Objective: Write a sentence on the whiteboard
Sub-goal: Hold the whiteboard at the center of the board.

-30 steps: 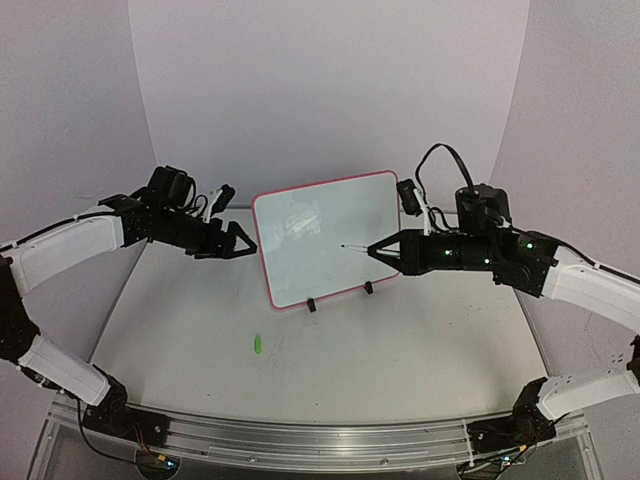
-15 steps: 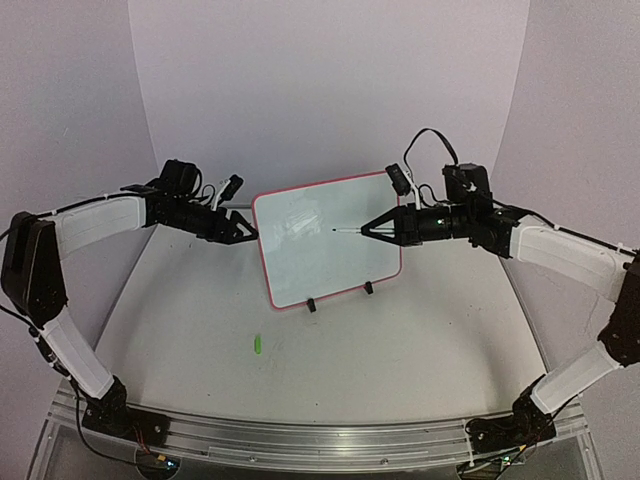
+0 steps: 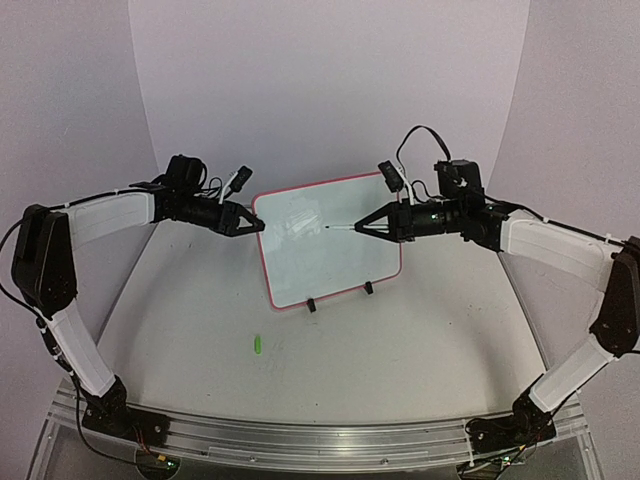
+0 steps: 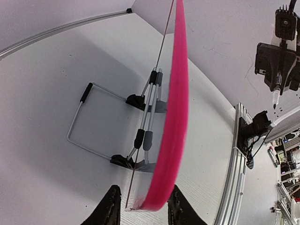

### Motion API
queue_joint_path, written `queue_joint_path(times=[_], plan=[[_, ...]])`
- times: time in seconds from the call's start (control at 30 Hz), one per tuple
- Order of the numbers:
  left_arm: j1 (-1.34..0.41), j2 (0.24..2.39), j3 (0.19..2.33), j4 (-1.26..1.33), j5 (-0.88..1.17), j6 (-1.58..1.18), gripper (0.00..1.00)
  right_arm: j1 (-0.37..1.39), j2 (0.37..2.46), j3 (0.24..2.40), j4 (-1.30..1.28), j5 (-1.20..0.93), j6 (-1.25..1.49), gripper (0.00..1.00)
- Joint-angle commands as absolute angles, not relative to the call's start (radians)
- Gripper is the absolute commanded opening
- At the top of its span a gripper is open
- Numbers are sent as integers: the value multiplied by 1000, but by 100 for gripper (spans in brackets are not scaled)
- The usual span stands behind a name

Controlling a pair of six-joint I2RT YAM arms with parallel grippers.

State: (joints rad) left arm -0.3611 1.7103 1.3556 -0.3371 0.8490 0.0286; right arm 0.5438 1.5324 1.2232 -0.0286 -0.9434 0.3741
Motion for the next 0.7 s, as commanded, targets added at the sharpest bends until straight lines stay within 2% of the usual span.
queue_joint_path(times=[0.0, 0.2, 0.43, 0.67], plan=[[-362, 1695, 1346, -289, 901, 41, 25, 541, 1481, 1206, 22, -990, 371, 0], [-366, 1704, 1356, -305, 913, 69, 21, 541, 1419, 1144, 23, -1002, 351, 0], [-373, 1704, 1355, -347, 924, 124, 0, 540, 1337, 1072, 22, -981, 356, 0], [-395, 1701, 1347, -404, 962, 196, 0, 541, 1257, 1004, 23, -947, 362, 0]])
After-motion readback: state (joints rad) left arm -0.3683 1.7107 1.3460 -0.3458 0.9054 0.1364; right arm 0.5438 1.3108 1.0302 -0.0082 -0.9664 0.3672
